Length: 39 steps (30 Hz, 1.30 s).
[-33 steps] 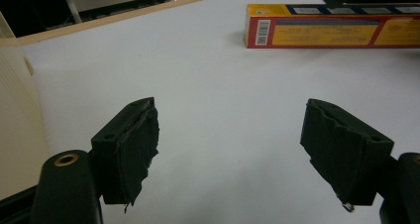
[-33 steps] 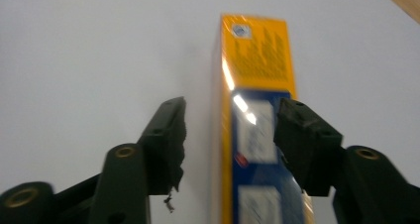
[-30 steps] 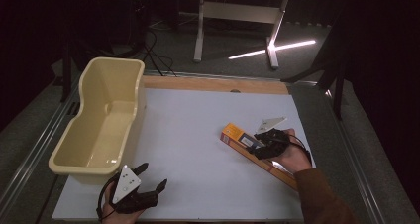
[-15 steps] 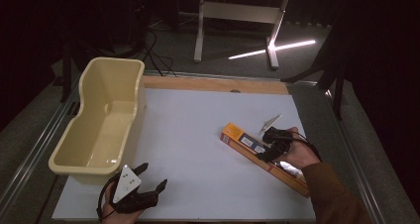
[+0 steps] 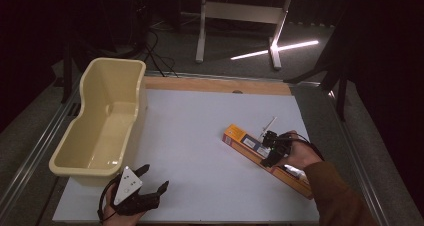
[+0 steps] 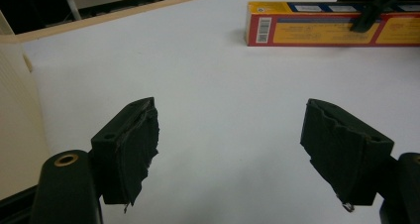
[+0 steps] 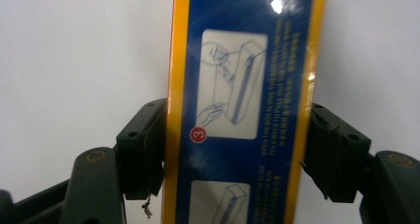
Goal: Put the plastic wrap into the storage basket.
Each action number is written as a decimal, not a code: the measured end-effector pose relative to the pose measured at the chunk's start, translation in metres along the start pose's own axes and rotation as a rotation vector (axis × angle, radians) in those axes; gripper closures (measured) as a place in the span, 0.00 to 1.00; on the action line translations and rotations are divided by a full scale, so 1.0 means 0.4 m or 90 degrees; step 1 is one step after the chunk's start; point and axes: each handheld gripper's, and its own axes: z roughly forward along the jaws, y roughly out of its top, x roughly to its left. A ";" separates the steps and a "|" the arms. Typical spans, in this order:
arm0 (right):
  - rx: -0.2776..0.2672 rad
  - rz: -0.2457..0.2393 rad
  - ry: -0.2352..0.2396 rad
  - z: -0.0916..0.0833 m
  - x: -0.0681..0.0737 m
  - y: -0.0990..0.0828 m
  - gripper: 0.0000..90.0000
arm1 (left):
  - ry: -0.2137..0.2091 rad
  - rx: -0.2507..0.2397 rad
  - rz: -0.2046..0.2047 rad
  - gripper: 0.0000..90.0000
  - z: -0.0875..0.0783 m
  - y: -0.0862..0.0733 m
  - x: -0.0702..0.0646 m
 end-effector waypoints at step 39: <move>-0.029 0.164 0.094 -0.017 0.067 0.124 0.43 | 0.002 -0.001 -0.002 0.25 0.001 0.000 0.001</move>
